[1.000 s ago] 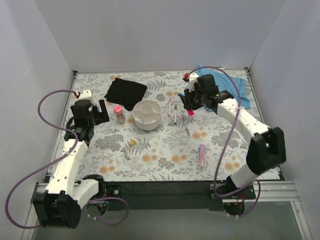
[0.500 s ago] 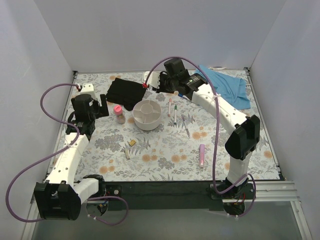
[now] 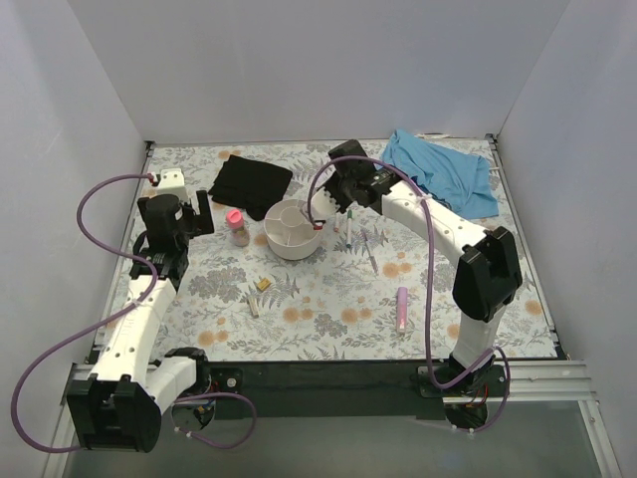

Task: Sort the stationery into containers
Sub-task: Place the pen in the storage box.

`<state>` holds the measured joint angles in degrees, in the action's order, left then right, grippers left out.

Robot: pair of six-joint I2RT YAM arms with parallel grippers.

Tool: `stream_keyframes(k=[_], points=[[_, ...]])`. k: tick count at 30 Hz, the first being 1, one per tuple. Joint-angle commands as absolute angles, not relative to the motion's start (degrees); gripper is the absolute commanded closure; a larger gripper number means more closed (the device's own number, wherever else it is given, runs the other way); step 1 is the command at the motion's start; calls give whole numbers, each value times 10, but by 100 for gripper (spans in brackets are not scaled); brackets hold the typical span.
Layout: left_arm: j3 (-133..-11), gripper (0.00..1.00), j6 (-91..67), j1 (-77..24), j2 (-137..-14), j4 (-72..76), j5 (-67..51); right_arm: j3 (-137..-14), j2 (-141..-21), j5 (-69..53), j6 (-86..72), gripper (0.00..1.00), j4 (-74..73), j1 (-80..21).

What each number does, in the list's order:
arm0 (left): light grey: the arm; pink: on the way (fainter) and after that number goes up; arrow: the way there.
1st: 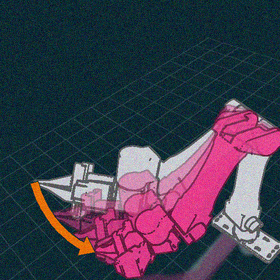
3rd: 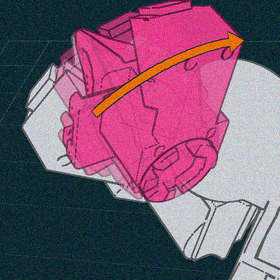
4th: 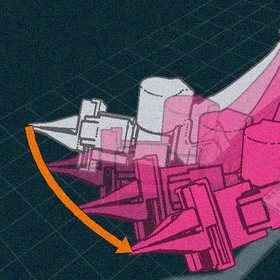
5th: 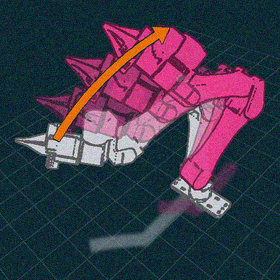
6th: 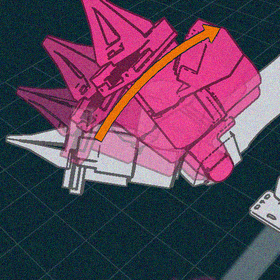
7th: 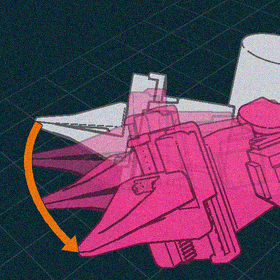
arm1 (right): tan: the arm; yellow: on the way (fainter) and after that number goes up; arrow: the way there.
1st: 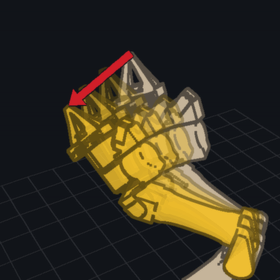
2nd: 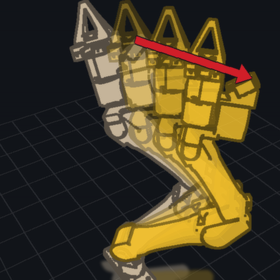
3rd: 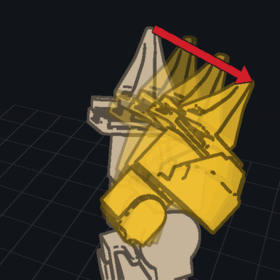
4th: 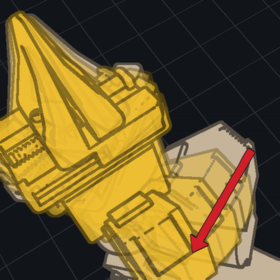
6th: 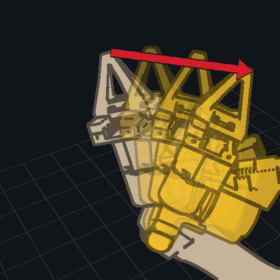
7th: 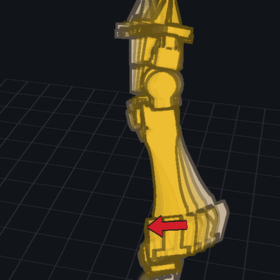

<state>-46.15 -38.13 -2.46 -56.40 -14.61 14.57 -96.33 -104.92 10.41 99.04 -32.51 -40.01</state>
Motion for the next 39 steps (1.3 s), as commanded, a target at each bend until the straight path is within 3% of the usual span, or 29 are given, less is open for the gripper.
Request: stream_keyframes(k=[1,5,7,9,11,14,23,29,39], points=[[-457,9,-376,-23,-556,-131,168,-922,-1020,87,1195,99,-246,-403],[-478,9,-374,-23,-565,-142,123,-946,-1027,7,1156,99,-243,-408],[-509,15,-365,-23,-569,-165,52,-980,-1042,-48,1095,99,-257,-411],[-528,18,-372,-23,-577,-185,-54,-1061,-1059,-84,954,99,-293,-411],[-555,18,-411,-23,-598,-191,-72,-1186,-1098,-161,850,99,-384,-405],[-574,18,-436,-23,-618,-192,-63,-1239,-1121,-270,636,99,-412,-390],[-594,16,-474,-29,-638,-192,-7,-1154,-1144,-444,179,99,-335,-360],[-613,14,-478,-29,-665,-193,12,-986,-1104,-460,49,99,-75,-339],[-639,14,-455,-29,-690,-217,-20,-872,-1108,-452,-112,99,186,-316]])
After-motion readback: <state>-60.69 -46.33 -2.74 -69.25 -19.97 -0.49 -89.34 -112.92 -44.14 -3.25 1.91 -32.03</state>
